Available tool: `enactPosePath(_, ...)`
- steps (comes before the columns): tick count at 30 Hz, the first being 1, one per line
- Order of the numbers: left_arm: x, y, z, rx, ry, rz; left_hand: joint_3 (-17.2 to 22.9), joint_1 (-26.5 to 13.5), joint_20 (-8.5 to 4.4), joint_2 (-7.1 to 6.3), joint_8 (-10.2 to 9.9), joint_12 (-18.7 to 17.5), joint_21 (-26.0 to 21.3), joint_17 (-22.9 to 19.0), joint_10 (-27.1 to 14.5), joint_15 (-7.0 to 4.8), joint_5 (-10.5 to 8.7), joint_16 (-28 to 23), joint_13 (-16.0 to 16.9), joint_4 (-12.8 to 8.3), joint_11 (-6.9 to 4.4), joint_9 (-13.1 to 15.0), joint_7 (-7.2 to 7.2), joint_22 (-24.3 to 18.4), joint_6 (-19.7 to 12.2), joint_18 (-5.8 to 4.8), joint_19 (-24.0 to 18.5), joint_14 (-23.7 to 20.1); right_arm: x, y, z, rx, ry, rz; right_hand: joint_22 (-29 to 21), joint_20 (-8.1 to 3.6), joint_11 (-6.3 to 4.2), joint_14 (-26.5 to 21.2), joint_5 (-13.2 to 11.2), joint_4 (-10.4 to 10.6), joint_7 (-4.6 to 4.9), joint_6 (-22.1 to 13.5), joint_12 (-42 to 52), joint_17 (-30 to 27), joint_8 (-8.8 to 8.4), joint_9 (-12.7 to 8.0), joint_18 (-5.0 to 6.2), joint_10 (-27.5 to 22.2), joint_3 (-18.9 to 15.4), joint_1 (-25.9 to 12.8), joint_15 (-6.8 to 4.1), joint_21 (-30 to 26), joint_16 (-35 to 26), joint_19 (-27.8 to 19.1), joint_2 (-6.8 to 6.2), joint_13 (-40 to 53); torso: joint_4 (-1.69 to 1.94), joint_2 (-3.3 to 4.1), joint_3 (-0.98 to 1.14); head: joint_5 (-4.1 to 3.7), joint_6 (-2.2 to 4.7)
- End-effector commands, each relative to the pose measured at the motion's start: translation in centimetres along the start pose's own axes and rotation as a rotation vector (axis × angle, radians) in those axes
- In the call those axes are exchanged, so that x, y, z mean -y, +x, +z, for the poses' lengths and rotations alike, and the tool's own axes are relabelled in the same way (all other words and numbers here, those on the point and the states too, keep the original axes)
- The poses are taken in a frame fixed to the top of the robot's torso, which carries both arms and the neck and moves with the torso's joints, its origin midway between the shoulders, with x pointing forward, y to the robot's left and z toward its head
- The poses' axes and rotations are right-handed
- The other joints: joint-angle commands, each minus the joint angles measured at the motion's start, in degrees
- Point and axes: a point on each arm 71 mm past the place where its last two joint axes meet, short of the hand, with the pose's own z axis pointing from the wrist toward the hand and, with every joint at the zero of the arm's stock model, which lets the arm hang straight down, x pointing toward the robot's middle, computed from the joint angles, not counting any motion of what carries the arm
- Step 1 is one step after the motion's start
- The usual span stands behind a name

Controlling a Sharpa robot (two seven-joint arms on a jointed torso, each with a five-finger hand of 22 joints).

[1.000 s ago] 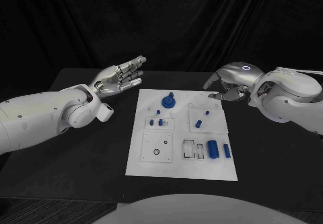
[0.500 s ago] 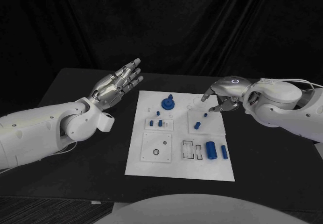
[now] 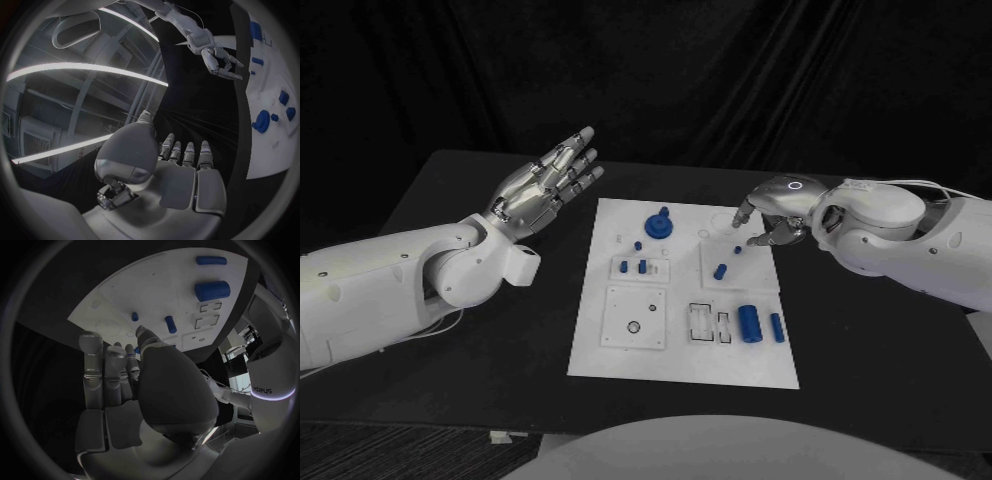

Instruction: Assemble the parts on the task board

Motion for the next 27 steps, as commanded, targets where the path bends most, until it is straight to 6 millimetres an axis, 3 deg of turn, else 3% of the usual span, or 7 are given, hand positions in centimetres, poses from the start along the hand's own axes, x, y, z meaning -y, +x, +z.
enactPosePath(1, 0.1, 0.2, 0.0, -0.012, 0.032, -0.024, -0.2, 2.0, 0.5, -0.03, -0.2, 0.2, -0.2, -0.1, 0.0, 0.37, 1.71, -0.2, 0.0, -0.1, 0.61, 0.0, 0.46, -0.2, -0.2, 0.39, 0.1, 0.0, 0.0, 0.2, 0.0, 0.023, -0.018, -0.009, 4.3, 0.01, 0.02, 0.2, 1.5, -0.1, 0.26, 0.6, 0.3, 0.1, 0.25, -0.1, 0.33, 1.1, 0.5, 0.7, 0.01, 0.4, 0.3, 0.3, 0.02, -0.3, 0.09, -0.25, 0.01, -0.08, -0.01)
enactPosePath(9, 0.0, 0.2, 0.0, -0.015, 0.022, -0.028, -0.1, 4.3, 0.89, 0.21, -0.2, 0.3, -0.2, -0.1, -0.1, 0.84, 3.7, -0.2, 0.0, -0.2, 1.05, 0.0, 0.83, -0.4, -0.2, 0.41, 0.1, 0.0, 0.1, 1.3, 0.3, 0.024, -0.023, -0.002, 4.5, 0.21, 0.05, 0.3, 2.1, 0.0, 1.42, 2.3, 0.2, 0.2, 0.76, -0.1, 0.23, 3.1, 1.0, 0.4, 0.41, 0.6, 0.6, 0.5, -0.01, -1.0, 0.01, -0.04, -0.05, -0.07, -0.01)
enactPosePath(12, 0.0, 0.2, 0.0, -0.017, 0.017, -0.03, 0.1, 5.6, 1.44, 0.5, -0.2, 0.4, -0.2, -0.1, -0.1, 1.34, 5.35, -0.2, 0.0, -0.4, 1.45, 0.0, 1.18, -0.4, -0.1, 0.42, 0.2, 0.0, 0.1, 1.8, 0.4, 0.026, -0.026, 0.0, 4.5, 0.4, -0.02, 0.3, 2.2, 0.0, 1.79, 2.5, 0.1, 0.1, 0.74, -0.2, 0.2, 4.1, 1.4, 0.6, 0.71, 0.5, 0.4, 0.5, 0.02, -1.3, 0.01, -0.05, -0.02, -0.06, -0.01)
enactPosePath(27, -0.2, 0.2, 0.1, -0.032, 0.002, -0.041, 0.1, 7.6, 3.28, 0.87, -0.1, 0.6, 0.1, -0.1, -0.1, 2.69, 7.0, -0.2, 0.0, -0.9, 2.27, 0.0, 1.82, 0.5, 0.2, 0.84, 0.6, 0.0, 0.1, 3.0, 0.8, 0.016, -0.032, 0.011, 4.5, 0.87, -0.05, 0.1, 2.8, -0.1, 1.84, 2.7, -0.5, -0.1, 0.42, -0.5, 0.21, 6.6, 2.5, 1.0, 1.26, 0.2, 0.3, 0.5, -0.16, -2.2, 0.05, -0.16, -0.08, 0.0, -0.01)
